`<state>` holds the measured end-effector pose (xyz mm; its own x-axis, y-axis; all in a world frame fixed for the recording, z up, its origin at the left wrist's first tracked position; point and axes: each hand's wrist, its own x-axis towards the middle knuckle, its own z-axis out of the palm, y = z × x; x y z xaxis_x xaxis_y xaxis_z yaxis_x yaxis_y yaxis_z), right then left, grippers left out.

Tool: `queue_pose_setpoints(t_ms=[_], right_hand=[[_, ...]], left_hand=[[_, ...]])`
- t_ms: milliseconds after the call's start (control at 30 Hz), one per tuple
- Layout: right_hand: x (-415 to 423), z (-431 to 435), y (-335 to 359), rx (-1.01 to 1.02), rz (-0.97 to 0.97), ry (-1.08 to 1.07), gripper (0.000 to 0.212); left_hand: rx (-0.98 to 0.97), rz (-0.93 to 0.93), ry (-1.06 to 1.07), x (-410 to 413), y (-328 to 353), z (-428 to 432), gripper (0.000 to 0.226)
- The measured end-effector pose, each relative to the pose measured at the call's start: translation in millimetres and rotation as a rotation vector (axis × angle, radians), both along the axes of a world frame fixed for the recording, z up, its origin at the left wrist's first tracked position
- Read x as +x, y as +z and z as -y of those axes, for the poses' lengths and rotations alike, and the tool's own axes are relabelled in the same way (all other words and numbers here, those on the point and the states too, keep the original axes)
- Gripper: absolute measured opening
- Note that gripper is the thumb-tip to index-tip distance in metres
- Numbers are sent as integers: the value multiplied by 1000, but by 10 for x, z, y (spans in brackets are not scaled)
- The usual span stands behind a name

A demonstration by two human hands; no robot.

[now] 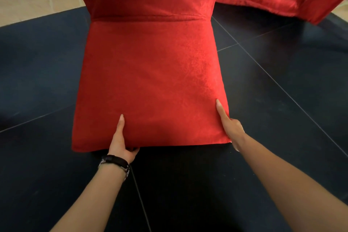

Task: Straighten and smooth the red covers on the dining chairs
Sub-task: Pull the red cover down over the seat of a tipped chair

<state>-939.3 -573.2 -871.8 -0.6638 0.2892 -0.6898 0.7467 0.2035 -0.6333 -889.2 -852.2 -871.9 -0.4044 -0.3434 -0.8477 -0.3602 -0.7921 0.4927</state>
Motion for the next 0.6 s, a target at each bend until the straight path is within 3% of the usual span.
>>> queue_pose_setpoints(t_ms=[233,400,600], right_hand=[[71,164,109,-140,12,-16,131],[83,188,218,-160,-2,-2,130],[62,310,601,-27,-26,8,117]], left_hand=[[-12,-115,-72,29,49,174,72],[-59,-63,-70,36,150,221,94],[-108,-5,-97,-19,596,397,95]])
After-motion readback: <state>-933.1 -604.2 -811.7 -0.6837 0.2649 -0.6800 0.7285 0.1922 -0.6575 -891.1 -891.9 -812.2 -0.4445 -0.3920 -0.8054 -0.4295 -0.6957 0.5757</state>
